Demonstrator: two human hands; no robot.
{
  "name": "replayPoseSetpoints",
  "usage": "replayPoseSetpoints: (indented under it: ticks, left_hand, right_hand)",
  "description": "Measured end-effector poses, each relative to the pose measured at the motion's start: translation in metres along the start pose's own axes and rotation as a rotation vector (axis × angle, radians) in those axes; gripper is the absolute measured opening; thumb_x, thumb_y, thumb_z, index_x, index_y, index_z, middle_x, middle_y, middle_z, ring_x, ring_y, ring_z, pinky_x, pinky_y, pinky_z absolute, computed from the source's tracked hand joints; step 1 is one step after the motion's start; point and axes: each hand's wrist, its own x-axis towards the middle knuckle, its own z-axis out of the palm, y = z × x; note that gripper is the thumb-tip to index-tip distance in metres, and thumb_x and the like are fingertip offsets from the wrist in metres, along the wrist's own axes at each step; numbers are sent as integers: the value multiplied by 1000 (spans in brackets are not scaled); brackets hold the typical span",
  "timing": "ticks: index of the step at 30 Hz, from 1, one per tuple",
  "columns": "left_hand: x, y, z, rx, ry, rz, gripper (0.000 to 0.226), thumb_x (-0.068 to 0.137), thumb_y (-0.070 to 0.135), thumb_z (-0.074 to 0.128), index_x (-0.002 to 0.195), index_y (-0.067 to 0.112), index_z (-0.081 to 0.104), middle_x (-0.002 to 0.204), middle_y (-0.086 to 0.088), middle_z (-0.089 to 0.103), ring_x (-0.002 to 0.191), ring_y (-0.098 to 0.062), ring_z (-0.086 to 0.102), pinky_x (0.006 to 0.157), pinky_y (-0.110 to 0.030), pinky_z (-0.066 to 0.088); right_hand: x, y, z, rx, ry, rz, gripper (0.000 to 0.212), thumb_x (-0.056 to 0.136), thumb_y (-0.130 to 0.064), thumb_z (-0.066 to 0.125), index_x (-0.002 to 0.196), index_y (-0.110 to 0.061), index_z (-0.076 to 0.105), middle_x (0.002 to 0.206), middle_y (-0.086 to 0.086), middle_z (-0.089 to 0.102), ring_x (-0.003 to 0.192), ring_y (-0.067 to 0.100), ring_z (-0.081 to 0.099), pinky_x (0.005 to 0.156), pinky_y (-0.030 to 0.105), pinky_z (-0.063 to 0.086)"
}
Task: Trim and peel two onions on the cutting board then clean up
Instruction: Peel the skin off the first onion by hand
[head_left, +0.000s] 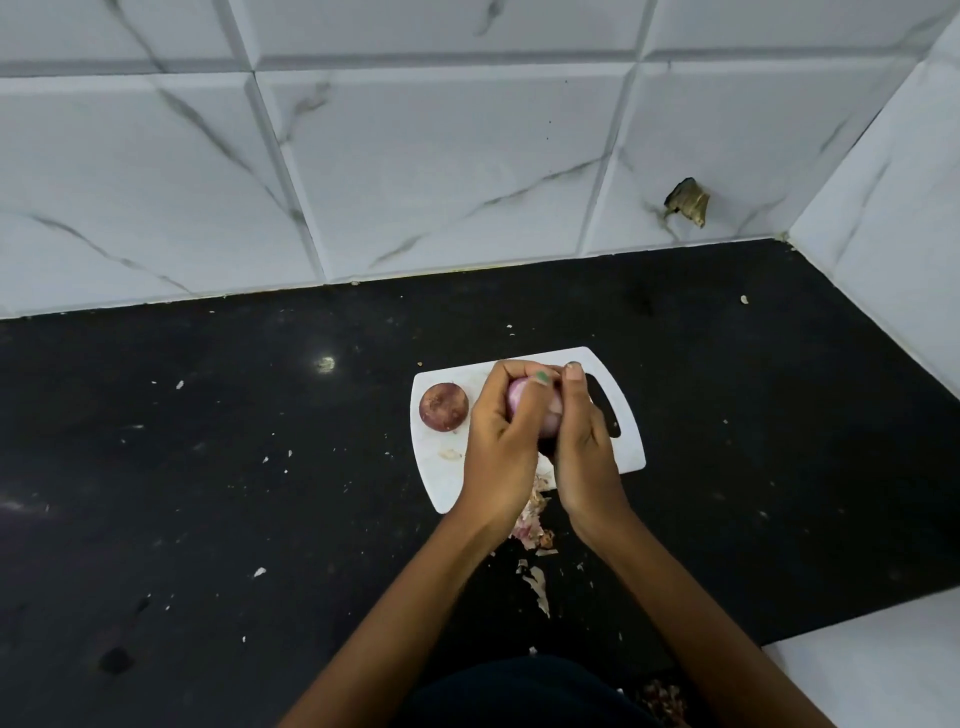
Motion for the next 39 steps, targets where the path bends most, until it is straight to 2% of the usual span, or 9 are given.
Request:
replayPoseSetpoints:
  ticks: [4, 8, 15, 20, 24, 28, 32, 36, 39]
  left_hand:
    - [11, 4, -1, -228, 60, -141, 32, 104, 14, 36, 83, 14, 60, 81, 3, 72, 80, -10, 68, 76, -28, 54]
    - [15, 3, -3, -380, 97, -227, 28, 105, 14, 33, 103, 14, 61, 89, 1, 76, 88, -11, 72, 82, -28, 57]
    - [-8, -12, 5, -25, 27, 53, 36, 107, 11, 23, 125, 3, 53, 122, 3, 65, 107, 3, 62, 84, -11, 46]
    - [-6, -25, -11, 103, -206, 45, 45, 103, 27, 37, 148, 26, 32, 143, 8, 49, 128, -2, 49, 103, -21, 42]
    - [-2, -27, -19, 168, -298, 26, 61, 96, 13, 56, 145, 35, 27, 122, 23, 61, 114, 0, 59, 95, -24, 50]
    - [0, -27, -20, 214, -204, 71, 42, 96, 24, 56, 131, 33, 36, 114, 17, 60, 113, -9, 60, 95, -28, 50]
    - [0, -23, -20, 219, -104, 118, 39, 98, 27, 51, 132, 14, 35, 108, 16, 57, 103, 2, 58, 90, -20, 47]
    - [0, -24, -24, 216, 5, 85, 39, 95, 42, 40, 128, 20, 38, 111, 9, 54, 99, 0, 57, 88, -19, 47]
    - [2, -28, -30, 192, 15, 17, 45, 92, 59, 33, 125, 30, 43, 119, -5, 54, 103, -16, 57, 96, -37, 48]
  right_hand:
    - [-1, 1, 2, 20, 8, -91, 51, 98, -51, 22, 109, -23, 63, 108, 0, 70, 107, 7, 63, 97, 26, 48]
    - [1, -4, -1, 64, 38, -17, 40, 99, -44, 26, 100, -30, 63, 100, -7, 70, 98, 1, 65, 87, 17, 50]
    - [7, -19, 0, 575, 110, 511, 34, 98, -34, 43, 74, -17, 60, 46, -3, 57, 36, 8, 54, 38, 14, 39]
    - [10, -14, -2, 639, 13, 610, 33, 97, -38, 45, 71, -20, 56, 42, -5, 43, 30, 5, 36, 31, 13, 28]
    - [5, -13, -3, 586, -17, 610, 39, 101, -33, 39, 67, -17, 51, 35, -5, 41, 29, 5, 42, 31, 14, 32]
    - [2, -12, 1, 294, 21, 535, 43, 98, -33, 43, 60, -14, 47, 35, -5, 34, 30, 6, 32, 36, 17, 23]
    - [5, -5, 2, -180, -51, 289, 41, 101, -27, 39, 63, -18, 51, 50, 1, 46, 42, 22, 46, 43, 19, 33]
    - [2, 5, -5, -201, -4, 31, 32, 97, -20, 44, 74, -9, 62, 52, -3, 45, 47, 9, 41, 52, 25, 34]
    - [2, -1, -10, -159, -51, -147, 10, 93, -11, 52, 94, -16, 61, 64, -13, 54, 56, 2, 48, 56, 17, 38]
